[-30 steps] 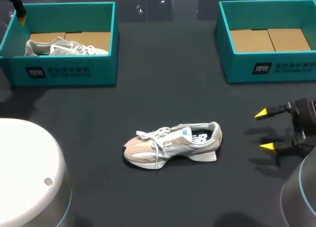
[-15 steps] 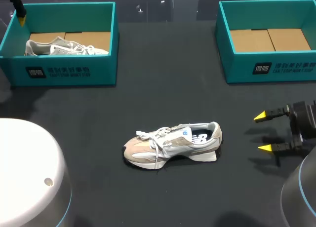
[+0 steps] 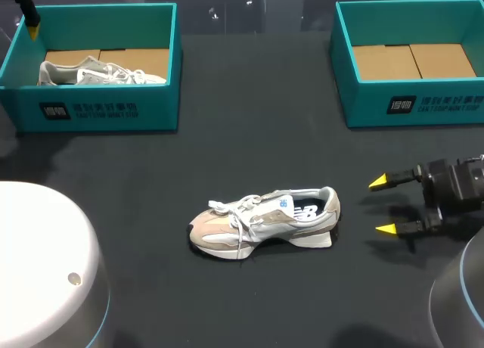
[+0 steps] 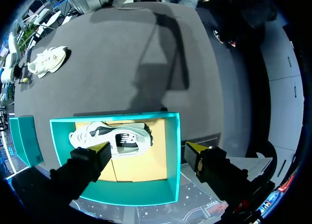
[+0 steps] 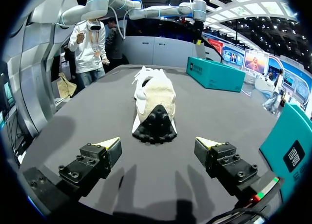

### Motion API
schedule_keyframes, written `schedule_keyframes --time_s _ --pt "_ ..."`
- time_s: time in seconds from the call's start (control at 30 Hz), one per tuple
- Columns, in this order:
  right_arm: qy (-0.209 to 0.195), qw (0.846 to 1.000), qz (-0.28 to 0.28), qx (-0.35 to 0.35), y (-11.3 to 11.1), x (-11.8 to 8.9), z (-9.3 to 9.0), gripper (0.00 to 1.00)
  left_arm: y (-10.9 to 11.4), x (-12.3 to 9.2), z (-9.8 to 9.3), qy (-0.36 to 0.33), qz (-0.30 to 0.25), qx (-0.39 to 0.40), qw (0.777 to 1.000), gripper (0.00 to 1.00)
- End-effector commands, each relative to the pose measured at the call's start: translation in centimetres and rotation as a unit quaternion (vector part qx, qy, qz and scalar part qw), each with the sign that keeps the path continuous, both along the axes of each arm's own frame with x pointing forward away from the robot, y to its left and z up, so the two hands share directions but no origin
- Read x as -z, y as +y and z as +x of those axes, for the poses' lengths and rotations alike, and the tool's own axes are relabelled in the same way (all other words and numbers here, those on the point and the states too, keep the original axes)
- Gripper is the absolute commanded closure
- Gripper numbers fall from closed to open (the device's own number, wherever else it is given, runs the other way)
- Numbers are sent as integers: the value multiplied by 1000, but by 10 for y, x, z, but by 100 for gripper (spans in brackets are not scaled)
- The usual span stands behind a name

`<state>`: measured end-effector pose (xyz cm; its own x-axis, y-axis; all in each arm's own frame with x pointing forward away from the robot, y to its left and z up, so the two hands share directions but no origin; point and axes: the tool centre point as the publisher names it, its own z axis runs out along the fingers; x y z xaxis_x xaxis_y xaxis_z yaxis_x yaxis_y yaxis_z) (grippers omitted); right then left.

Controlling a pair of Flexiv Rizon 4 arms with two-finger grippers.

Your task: Take the shoe out of the shoebox, open the shoe tongue, remove and reinsert the insole, then place the shoe into the shoebox

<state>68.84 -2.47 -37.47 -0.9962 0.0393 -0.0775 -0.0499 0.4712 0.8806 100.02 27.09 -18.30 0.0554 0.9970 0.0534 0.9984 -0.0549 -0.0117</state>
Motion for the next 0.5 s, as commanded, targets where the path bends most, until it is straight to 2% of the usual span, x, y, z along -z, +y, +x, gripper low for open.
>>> schedule_keyframes --time_s 0.03,0.5 --pt "6 1000 9 -4 14 9 6 0 0 0 0 -1 0 0 1000 0" --pt "28 999 25 -14 41 18 10 0 0 0 0 -1 0 0 1000 0"
